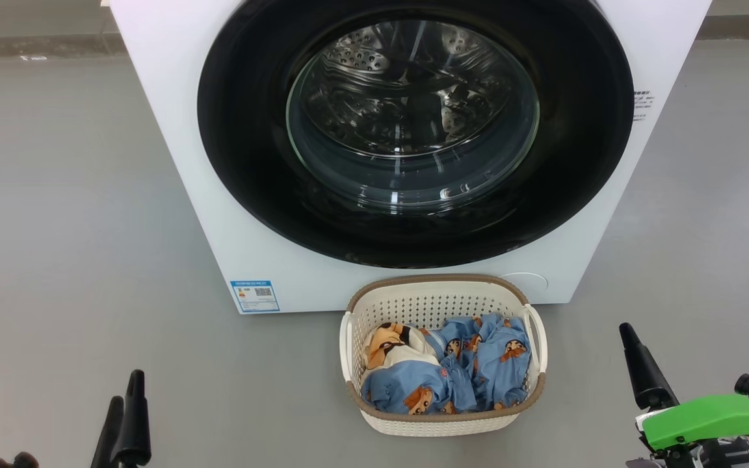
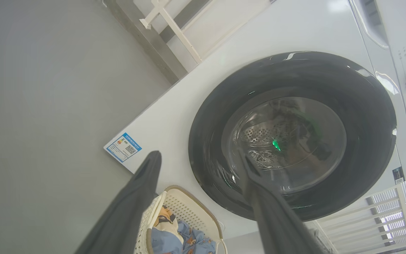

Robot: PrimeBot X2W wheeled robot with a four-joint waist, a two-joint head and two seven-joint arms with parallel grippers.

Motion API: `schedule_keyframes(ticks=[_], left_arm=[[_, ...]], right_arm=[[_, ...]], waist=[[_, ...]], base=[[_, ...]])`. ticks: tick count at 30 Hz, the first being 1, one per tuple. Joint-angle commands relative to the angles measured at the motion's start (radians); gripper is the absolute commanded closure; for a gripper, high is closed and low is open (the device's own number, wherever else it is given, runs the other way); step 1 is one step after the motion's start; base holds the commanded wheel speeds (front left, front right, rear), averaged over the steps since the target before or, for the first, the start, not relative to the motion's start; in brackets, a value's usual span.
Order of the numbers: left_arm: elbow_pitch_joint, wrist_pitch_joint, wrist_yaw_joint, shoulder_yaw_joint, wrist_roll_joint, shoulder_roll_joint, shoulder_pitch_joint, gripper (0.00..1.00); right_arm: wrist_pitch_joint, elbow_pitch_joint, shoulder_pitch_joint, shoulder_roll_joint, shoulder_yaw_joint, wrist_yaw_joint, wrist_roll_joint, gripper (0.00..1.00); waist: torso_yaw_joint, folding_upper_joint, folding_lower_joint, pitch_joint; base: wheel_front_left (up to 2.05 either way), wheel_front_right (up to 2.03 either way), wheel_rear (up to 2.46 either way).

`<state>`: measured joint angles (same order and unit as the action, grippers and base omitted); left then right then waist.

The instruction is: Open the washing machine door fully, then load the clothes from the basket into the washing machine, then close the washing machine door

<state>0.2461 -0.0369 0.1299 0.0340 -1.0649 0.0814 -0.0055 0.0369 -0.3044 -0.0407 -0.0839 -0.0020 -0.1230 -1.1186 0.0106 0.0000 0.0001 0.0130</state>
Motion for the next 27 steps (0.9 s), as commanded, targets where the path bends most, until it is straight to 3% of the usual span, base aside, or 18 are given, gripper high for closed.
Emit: schedule_keyframes(ticks=[1, 27], left_arm=[[-0.035, -0.012, 0.000, 0.011, 0.037, 0.026, -0.030, 0.00], [-0.055, -0.086, 0.000, -0.012, 0.380, 0.062, -0.026, 0.00]], right_arm=[[0.012, 0.022, -0.052, -0.023, 0.014, -0.004, 0.033, 0.00], [0.086, -0.005, -0.085, -0.057, 0.092, -0.005, 0.284, 0.00]], waist=[[0.000, 0.0000, 0.0000, 0.000], [-0.003, 0.0000, 0.0000, -0.009]], base=[[0.00, 0.00, 0.00], [0.00, 0.00, 0.00]])
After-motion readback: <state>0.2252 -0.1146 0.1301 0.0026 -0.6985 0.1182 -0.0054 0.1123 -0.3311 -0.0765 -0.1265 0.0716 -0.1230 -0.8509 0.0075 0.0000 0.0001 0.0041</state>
